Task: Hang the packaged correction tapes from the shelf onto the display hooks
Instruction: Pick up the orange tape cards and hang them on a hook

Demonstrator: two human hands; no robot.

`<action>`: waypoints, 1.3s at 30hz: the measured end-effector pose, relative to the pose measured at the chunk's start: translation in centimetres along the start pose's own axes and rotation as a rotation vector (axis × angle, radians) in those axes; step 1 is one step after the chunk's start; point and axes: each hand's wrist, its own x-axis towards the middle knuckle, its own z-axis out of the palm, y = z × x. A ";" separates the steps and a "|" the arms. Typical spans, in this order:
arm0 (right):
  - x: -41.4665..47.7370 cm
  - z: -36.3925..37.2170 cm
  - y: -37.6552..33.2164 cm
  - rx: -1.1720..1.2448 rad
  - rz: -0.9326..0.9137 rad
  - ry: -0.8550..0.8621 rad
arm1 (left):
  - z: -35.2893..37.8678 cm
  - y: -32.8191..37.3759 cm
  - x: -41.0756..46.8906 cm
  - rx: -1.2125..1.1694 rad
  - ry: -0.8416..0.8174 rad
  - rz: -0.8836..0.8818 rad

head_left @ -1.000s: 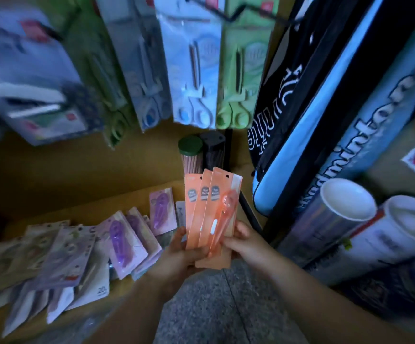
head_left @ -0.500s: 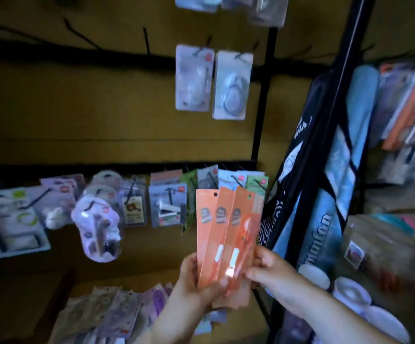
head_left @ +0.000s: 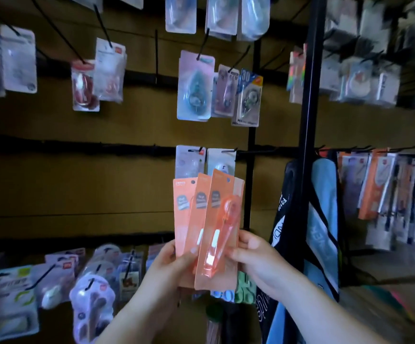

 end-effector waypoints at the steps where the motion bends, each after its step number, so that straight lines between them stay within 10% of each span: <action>1: 0.2 -0.3 -0.3 0.007 -0.004 0.007 | 0.2 0.3 0.4 -0.003 -0.024 -0.005; 26: 7.9 -10.5 -6.0 0.118 -0.270 0.698 | 1.8 -1.5 10.5 -0.020 0.123 0.043; 39: 7.9 -11.0 -3.9 0.035 -0.196 0.719 | 1.4 -2.5 10.6 -0.032 0.131 0.070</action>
